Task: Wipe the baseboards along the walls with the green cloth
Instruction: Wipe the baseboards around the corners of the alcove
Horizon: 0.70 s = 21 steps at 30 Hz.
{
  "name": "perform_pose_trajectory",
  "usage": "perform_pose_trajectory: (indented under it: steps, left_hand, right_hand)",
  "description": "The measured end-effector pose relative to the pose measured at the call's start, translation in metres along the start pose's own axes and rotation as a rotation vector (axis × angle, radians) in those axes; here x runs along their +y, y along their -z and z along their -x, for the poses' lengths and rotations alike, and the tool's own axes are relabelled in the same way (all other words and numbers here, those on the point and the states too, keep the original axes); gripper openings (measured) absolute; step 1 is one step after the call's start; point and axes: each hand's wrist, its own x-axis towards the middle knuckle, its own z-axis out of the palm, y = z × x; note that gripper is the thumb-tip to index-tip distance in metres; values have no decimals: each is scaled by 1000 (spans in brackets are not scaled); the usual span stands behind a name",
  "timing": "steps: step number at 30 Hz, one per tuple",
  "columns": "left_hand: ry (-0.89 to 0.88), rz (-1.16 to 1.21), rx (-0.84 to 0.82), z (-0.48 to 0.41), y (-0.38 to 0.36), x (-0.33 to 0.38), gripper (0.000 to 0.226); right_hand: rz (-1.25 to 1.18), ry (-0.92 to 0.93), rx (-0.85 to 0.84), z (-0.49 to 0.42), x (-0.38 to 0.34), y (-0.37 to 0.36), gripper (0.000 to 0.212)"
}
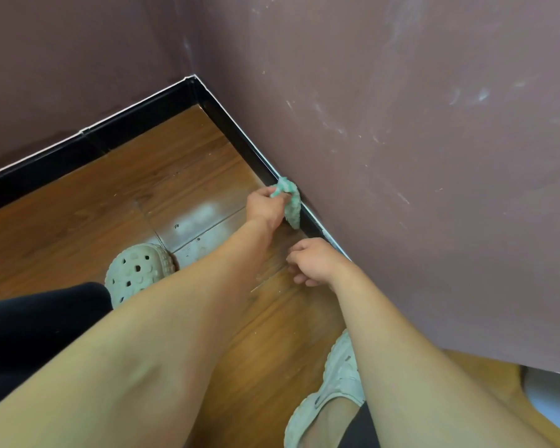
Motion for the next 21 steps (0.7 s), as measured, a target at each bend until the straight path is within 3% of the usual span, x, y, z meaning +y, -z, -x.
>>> perform_pose_trajectory:
  steps: [3,9,15,17,21]
  left_hand:
    - [-7,-104,-93,13,-5,1,11]
    - [-42,-330,-261,24,-6,-13,14]
    - [-106,-101,46,9,3,0,30]
    - [-140,-141,20,10,2,1,32]
    - [-128,-308,-146,17,0,-13,16]
  right_hand:
    - [2,-4,2,1,1,2,22]
    - [15,-2,7,0,-3,-1,32]
    - [-10,6,9,3,1,1,22]
    - [-29,2,31,4,3,4,19]
    - [-28,-6,111,1,3,7,18]
